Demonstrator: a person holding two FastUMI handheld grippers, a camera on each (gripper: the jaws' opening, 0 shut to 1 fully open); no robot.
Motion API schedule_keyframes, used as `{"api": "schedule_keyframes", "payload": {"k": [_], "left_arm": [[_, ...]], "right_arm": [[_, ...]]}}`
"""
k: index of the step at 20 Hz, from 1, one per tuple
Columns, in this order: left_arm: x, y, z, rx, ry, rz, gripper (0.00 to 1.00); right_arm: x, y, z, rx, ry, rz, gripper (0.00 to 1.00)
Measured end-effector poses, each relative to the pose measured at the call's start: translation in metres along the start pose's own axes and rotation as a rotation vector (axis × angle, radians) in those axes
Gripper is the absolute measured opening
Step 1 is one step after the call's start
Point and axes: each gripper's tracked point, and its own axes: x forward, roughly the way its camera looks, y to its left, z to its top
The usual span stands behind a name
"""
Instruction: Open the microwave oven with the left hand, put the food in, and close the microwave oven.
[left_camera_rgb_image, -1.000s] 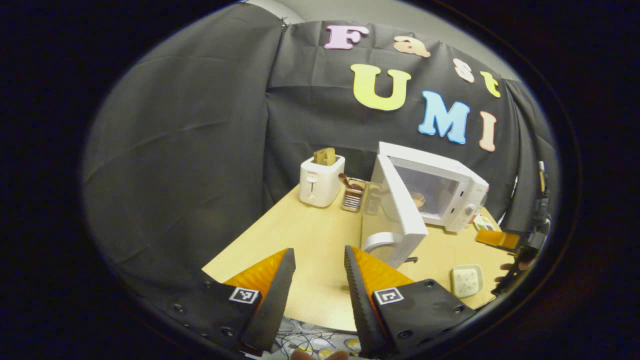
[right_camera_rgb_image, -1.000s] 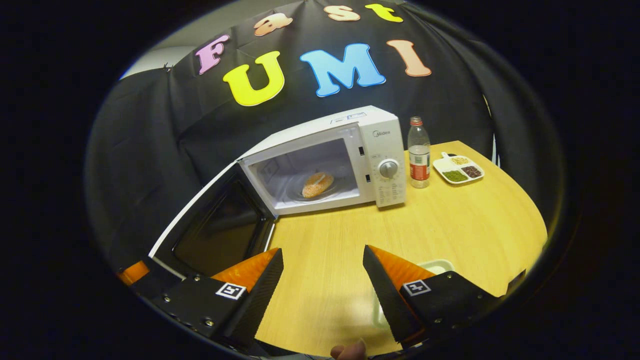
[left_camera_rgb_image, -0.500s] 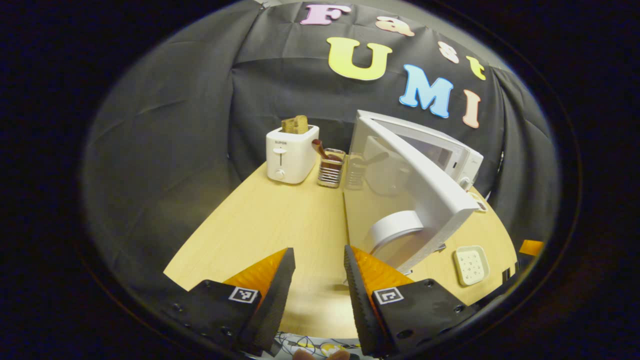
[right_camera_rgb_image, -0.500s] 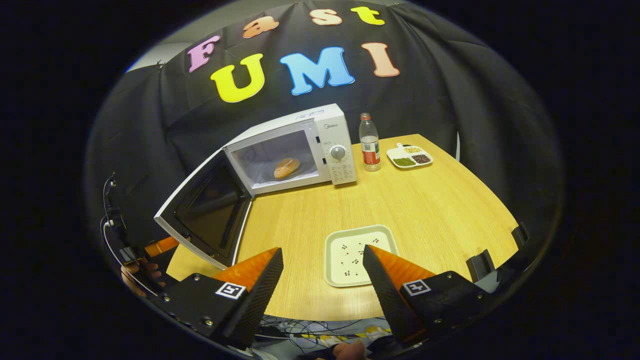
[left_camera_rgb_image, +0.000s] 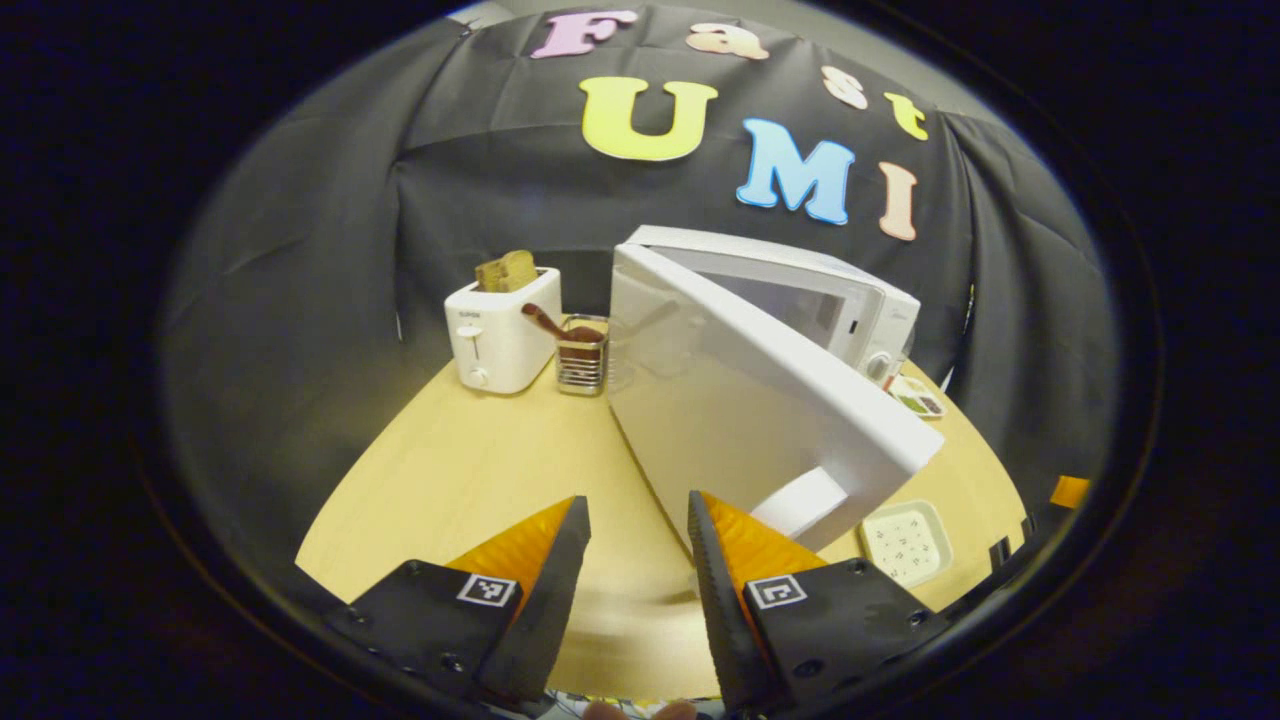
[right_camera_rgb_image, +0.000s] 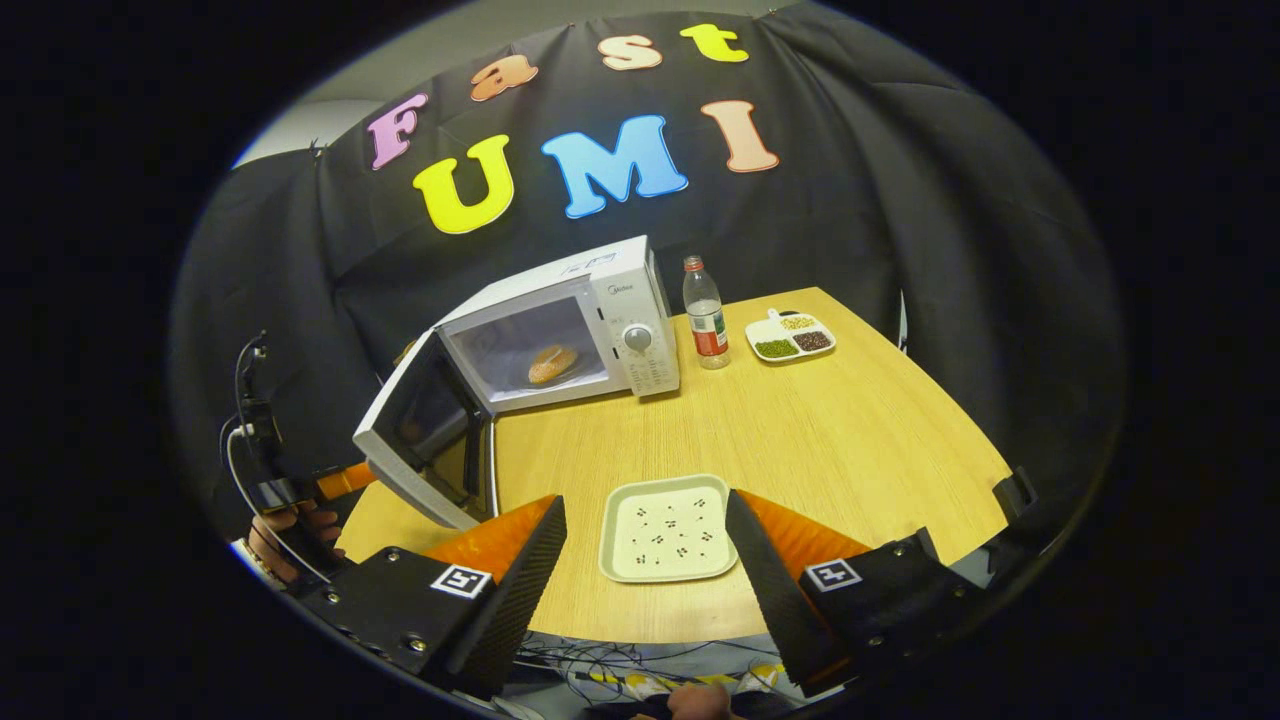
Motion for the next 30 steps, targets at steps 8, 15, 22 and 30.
{"api": "schedule_keyframes", "payload": {"k": [8,15,22,30], "left_arm": [[0.039,-0.073,0.022,0.075,-0.002,0.034,0.69],[0.099,-0.107,0.050,0.112,-0.018,0.017,0.70],[0.158,-0.153,0.077,0.197,-0.049,-0.141,0.70],[0.206,-0.184,0.108,0.214,-0.077,-0.240,0.70]], "right_arm": [[-0.025,-0.060,0.028,0.063,-0.039,0.041,0.98],[-0.022,-0.093,0.035,0.121,-0.061,-0.081,0.98],[-0.007,-0.081,0.035,0.172,-0.066,-0.216,0.98],[-0.001,-0.084,0.041,0.186,-0.065,-0.315,0.98]]}}
